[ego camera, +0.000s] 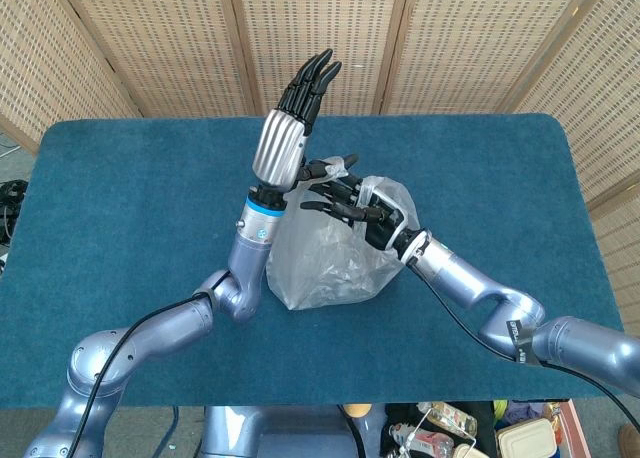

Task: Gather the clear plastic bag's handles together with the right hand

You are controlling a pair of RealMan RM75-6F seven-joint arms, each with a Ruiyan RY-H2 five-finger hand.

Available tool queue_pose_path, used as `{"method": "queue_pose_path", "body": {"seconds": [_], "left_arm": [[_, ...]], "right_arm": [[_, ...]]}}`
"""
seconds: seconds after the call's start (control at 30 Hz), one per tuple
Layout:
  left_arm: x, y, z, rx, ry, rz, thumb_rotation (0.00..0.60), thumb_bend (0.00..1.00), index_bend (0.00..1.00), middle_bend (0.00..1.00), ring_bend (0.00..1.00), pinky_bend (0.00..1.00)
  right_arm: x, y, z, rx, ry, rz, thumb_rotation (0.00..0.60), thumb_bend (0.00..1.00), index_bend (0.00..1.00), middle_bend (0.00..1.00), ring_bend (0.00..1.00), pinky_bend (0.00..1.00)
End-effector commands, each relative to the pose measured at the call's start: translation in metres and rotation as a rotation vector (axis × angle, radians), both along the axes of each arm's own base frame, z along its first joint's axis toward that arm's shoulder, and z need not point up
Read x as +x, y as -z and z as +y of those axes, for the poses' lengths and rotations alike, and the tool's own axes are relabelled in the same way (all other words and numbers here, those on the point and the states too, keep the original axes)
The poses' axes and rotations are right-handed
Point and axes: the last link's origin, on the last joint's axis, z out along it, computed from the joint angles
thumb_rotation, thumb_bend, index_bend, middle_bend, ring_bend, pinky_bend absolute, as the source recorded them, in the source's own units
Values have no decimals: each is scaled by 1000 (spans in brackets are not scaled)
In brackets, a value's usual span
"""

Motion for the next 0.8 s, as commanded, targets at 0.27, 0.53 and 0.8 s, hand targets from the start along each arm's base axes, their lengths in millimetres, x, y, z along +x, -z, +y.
{"method": "queue_pose_path", "body": {"seconds": [0.27,0.53,0.8], "left_arm": [[-1,-3,1,19,1,11,600,81,0,0,35,136],[-2,-3,0,17,2,13,600,80,0,0,35,136],[-3,-1,0,11,-4,10,600,79,0,0,35,137]], "right_arm": [[-1,-2,1,-19,9,-16,600,95,100,175,63,228],[0,-8,0,-23,12,-40,600,94,97,175,72,228],[4,-10,0,-28,21,-53,600,96,89,214,130,258]]}}
